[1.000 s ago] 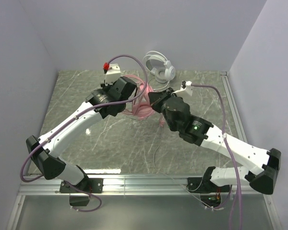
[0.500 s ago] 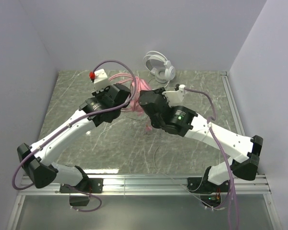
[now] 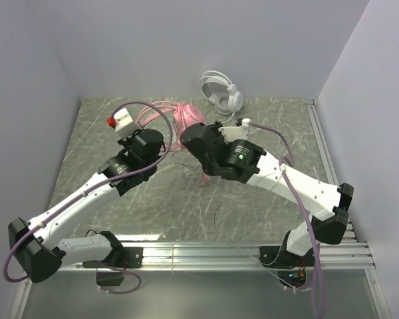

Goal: Wrap the headphones
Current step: Wrap the headphone cable with the right arm

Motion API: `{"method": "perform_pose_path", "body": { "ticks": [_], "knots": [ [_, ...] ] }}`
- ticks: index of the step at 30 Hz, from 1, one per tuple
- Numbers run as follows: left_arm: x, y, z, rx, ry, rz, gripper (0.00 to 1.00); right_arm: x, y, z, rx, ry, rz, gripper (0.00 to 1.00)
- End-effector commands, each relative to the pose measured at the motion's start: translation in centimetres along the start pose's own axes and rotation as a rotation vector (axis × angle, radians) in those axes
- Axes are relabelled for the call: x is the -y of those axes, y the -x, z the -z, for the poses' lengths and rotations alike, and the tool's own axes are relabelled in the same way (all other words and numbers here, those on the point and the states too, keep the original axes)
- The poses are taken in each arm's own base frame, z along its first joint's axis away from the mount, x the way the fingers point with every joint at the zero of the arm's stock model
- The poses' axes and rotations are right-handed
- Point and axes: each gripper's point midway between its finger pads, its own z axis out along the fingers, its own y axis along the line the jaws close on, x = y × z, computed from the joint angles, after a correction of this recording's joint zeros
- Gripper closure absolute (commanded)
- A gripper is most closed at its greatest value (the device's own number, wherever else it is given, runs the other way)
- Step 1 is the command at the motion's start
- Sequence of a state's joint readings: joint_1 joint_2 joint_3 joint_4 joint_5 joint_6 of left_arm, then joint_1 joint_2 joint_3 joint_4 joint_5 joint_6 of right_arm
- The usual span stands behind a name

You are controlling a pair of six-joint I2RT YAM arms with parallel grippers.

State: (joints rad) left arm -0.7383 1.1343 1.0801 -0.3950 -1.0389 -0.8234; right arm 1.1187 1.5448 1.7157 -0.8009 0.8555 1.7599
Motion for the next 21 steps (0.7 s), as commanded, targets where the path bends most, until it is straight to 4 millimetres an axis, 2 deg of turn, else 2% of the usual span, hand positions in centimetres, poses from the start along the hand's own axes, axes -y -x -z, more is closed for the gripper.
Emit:
{"method": "perform_pose_path", "body": {
  "ticks": [1,5,9,14,21],
  "knots": [
    [2.9,4.2,-0.7,0.098,-0.055,0.287,1.0,0.8,-0.9,0.8,-0.043,-0.061,0.0,1.0],
    [3.4,3.1,-1.6,0.051,-0.083,0.299,1.0,1.1,-2.6,0.5,-0.113,-0.045,-0.014,0.96],
    [3.5,2.8,-2.2,0.032,-0.1,0.307,1.0,0.8,-3.5,0.7,-0.156,-0.024,-0.008,0.74],
    [3.7,2.6,-2.5,0.01,-0.124,0.321,0.99,0.7,-3.7,1.0,-0.18,-0.006,-0.01,0.56],
    [3.9,2.9,-2.6,0.003,-0.149,0.321,0.99,0.2,-2.5,2.0,-0.185,0.065,0.089,0.5]
  ]
}}
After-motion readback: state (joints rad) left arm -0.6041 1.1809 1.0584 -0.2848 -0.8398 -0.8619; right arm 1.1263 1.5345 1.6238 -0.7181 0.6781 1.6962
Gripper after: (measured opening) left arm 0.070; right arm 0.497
